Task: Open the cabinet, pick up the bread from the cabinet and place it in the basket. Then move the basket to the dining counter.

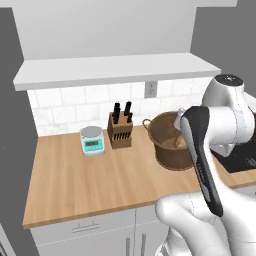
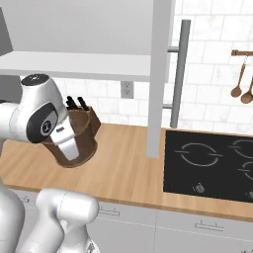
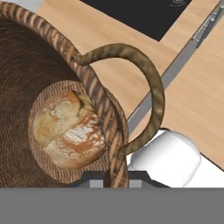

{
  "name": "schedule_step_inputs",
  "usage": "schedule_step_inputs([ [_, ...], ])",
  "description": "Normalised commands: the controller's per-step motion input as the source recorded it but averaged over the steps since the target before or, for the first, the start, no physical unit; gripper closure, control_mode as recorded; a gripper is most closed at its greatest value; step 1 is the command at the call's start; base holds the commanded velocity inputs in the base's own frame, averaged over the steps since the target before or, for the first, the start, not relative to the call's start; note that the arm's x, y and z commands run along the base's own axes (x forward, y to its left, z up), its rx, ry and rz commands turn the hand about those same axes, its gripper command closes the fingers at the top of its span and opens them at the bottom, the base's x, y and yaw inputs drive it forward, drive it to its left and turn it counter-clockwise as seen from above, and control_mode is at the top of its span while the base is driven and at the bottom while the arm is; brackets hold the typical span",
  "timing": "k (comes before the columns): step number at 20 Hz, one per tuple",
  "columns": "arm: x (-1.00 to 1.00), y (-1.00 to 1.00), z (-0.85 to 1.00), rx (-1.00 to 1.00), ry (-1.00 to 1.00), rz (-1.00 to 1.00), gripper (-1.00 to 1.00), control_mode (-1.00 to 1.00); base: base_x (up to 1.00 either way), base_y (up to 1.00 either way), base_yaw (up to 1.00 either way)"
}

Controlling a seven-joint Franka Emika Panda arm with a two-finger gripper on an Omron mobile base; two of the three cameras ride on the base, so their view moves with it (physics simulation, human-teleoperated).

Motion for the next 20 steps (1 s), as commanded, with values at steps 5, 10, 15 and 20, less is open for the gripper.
schedule_step_inputs([
  [5, -0.49, 0.02, 0.66, 0.04, -0.06, 0.17, 1.0, -1.0, 0.0, 0.0, 0.0],
  [10, -0.42, 0.08, 0.55, 0.11, -0.12, 0.03, 1.0, -1.0, 0.0, 0.0, 0.0],
  [15, -0.32, 0.04, 0.08, 0.12, -0.07, 0.0, 1.0, -1.0, 0.0, 0.0, 0.0],
  [20, 0.0, 0.0, 0.0, 0.0, 0.0, 0.0, 1.0, 1.0, -0.64, 0.28, 0.0],
])
